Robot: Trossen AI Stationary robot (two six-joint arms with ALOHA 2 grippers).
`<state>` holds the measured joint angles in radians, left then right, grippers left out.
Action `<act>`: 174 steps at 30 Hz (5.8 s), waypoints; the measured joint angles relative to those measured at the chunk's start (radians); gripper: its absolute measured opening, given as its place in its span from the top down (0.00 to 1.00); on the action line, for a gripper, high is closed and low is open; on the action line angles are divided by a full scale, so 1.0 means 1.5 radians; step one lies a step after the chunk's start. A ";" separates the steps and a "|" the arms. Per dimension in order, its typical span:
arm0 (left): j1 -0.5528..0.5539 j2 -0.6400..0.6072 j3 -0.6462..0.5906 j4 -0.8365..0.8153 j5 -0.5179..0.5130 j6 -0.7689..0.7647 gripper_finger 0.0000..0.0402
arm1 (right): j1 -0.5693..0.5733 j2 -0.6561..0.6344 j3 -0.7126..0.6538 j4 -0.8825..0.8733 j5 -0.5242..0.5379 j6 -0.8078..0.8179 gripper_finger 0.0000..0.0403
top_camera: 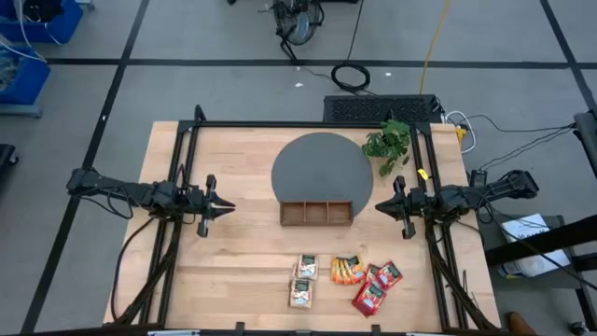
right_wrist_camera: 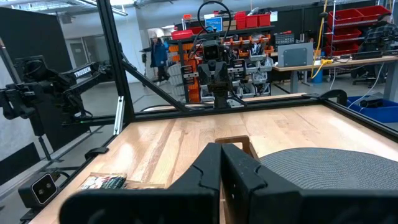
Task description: Pick & Place Tea
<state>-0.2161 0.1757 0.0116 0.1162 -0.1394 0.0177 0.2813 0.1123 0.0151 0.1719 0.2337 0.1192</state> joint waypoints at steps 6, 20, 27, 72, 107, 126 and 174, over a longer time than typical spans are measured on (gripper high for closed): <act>0.000 0.000 0.000 0.000 0.000 0.000 0.87 | 0.000 0.000 0.000 0.000 0.000 0.000 1.00; 0.000 0.000 0.000 0.000 0.000 0.000 0.87 | 0.000 0.000 0.000 0.000 0.000 0.000 1.00; 0.000 0.000 0.000 0.000 0.000 0.000 0.87 | 0.000 0.000 0.000 0.000 0.000 0.000 1.00; 0.000 0.000 0.000 0.000 0.000 0.000 0.87 | 0.000 0.000 0.000 0.000 0.000 0.000 1.00; 0.000 0.000 0.000 0.000 0.000 0.000 0.87 | 0.000 0.000 0.000 0.000 0.000 0.000 1.00; 0.000 0.000 0.000 0.221 -0.005 -0.055 0.87 | 0.000 0.000 0.000 -0.003 0.000 0.000 1.00; -0.032 1.016 0.674 0.298 0.193 -0.053 0.98 | 0.133 0.431 0.463 -0.559 -0.054 0.228 1.00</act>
<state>-0.2639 1.6997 1.0221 0.5629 0.1498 -0.0612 0.4808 0.7595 0.7098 -0.6663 0.1525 0.4615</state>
